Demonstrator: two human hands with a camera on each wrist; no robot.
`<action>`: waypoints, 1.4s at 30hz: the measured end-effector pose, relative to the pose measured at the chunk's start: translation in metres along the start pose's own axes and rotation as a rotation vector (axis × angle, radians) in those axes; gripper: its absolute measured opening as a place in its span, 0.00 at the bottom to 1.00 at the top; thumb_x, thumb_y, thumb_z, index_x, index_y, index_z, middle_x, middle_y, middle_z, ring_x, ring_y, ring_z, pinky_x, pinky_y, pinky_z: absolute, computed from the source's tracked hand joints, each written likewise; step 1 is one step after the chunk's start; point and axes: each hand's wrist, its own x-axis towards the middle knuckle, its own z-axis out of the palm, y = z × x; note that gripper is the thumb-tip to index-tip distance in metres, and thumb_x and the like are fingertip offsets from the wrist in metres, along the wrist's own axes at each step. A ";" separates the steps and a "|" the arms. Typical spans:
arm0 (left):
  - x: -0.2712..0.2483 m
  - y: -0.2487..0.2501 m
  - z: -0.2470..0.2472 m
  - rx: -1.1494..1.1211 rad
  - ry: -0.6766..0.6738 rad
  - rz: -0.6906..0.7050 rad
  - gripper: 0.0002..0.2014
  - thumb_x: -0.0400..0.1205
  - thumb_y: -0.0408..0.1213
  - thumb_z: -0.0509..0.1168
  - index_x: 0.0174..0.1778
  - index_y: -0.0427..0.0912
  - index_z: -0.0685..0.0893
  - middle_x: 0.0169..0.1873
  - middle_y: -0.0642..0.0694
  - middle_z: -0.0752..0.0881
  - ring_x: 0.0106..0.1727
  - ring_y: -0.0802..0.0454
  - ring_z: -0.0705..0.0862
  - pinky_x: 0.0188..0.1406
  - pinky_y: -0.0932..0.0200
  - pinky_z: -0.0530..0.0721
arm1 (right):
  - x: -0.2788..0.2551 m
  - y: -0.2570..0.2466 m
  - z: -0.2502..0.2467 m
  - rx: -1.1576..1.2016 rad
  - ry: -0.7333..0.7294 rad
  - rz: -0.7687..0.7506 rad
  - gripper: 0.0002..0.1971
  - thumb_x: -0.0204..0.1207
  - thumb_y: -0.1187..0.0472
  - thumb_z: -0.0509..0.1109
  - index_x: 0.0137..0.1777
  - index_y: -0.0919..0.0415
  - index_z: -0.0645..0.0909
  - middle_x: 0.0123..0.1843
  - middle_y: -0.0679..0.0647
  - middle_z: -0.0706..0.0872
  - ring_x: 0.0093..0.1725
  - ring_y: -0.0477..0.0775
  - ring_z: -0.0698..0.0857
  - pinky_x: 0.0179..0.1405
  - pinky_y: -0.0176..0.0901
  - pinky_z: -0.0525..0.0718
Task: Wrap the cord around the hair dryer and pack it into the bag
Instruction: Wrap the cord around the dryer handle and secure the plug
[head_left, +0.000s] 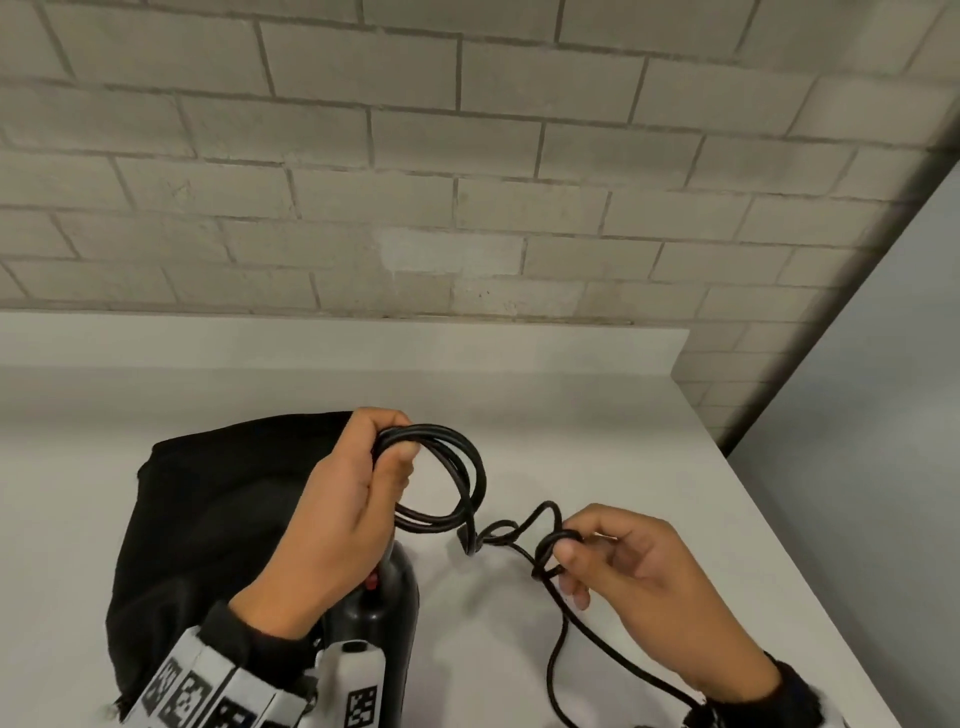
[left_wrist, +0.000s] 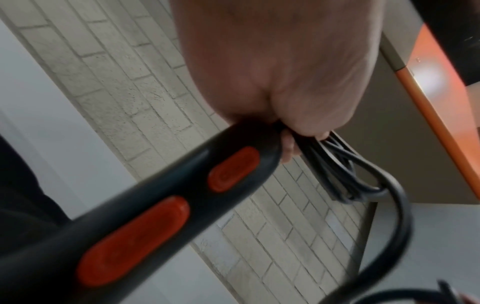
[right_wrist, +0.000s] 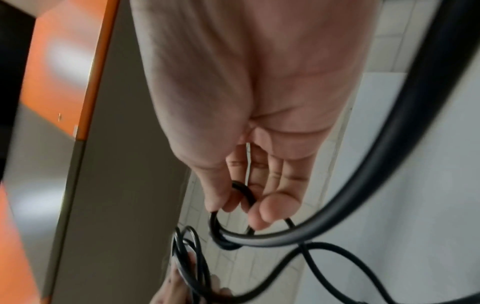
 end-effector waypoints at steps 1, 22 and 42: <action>-0.002 0.003 -0.001 -0.016 -0.028 0.014 0.07 0.85 0.57 0.54 0.52 0.62 0.74 0.33 0.61 0.80 0.32 0.58 0.79 0.31 0.70 0.77 | 0.000 -0.004 0.000 0.035 0.007 -0.001 0.11 0.75 0.51 0.75 0.41 0.59 0.87 0.31 0.59 0.86 0.30 0.56 0.81 0.37 0.42 0.81; -0.017 0.035 0.003 -0.113 -0.353 -0.004 0.17 0.84 0.60 0.59 0.66 0.61 0.79 0.36 0.56 0.88 0.35 0.59 0.85 0.37 0.74 0.77 | 0.013 -0.042 0.030 -0.339 0.082 -0.147 0.24 0.79 0.51 0.71 0.73 0.31 0.73 0.55 0.38 0.73 0.44 0.46 0.83 0.49 0.39 0.84; -0.021 0.054 0.020 -0.194 -0.190 -0.144 0.11 0.82 0.49 0.62 0.49 0.47 0.85 0.26 0.57 0.81 0.28 0.63 0.78 0.31 0.75 0.74 | 0.007 -0.055 0.041 -0.995 0.307 -0.598 0.04 0.72 0.61 0.73 0.44 0.57 0.88 0.60 0.50 0.87 0.45 0.50 0.88 0.42 0.41 0.87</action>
